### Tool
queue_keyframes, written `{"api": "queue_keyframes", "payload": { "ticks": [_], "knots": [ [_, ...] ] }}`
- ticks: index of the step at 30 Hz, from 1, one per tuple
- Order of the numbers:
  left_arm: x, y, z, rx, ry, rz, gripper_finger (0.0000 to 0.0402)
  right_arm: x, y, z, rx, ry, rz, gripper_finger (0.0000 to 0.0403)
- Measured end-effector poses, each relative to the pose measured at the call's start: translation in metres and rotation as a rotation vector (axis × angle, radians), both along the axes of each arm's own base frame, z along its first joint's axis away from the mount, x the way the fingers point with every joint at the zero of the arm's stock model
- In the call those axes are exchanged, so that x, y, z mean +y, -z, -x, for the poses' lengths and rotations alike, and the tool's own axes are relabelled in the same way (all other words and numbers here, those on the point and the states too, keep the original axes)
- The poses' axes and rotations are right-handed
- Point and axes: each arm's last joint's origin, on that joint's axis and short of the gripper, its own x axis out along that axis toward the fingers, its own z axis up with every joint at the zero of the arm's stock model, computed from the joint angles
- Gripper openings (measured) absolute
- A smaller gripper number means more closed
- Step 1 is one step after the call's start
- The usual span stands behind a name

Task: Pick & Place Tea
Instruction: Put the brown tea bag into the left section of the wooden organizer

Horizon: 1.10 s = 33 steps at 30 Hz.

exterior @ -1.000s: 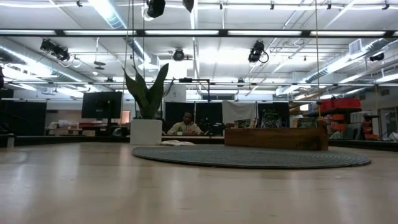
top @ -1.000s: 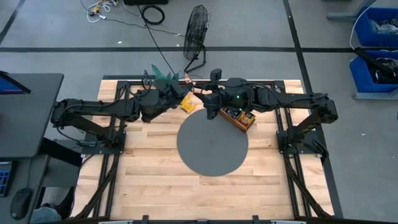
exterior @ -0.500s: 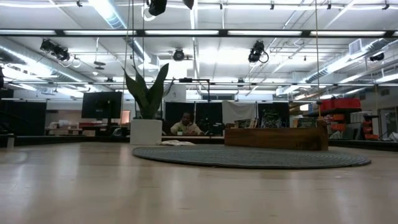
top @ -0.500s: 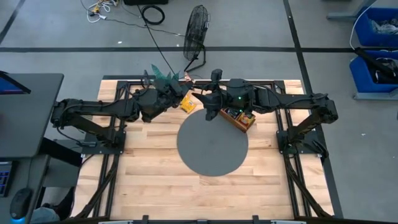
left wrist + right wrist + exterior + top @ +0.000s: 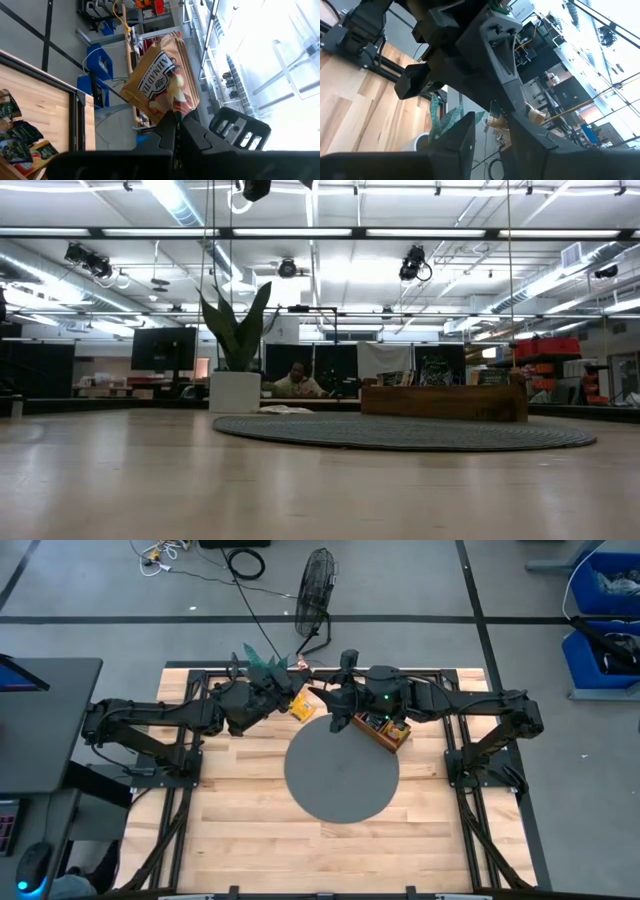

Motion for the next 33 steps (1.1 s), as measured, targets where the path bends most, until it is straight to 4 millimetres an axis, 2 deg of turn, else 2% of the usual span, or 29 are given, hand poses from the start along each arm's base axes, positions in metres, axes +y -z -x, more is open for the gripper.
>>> {"api": "queue_keyframes", "payload": {
  "ticks": [5,12,15,22,33],
  "knots": [
    [0.0,0.001,-0.002,-0.002,0.019,-0.002,0.0013,0.0,-0.001,0.0,-0.015,0.005,0.001,0.0106],
    [-0.001,0.002,-0.002,0.012,0.022,-0.008,0.0007,0.0,-0.001,0.0,-0.012,0.008,0.002,0.001],
    [0.0,0.002,-0.003,0.015,0.025,-0.012,0.0011,0.0,-0.001,0.0,-0.014,0.017,0.002,0.0008],
    [0.003,0.002,-0.002,0.044,0.018,-0.048,0.0049,0.0,0.001,0.001,0.012,0.019,-0.001,0.0002],
    [0.01,-0.021,0.025,0.106,-0.054,-0.223,0.0078,-0.001,0.001,0.007,0.015,0.042,-0.076,0.0]
  ]
}}
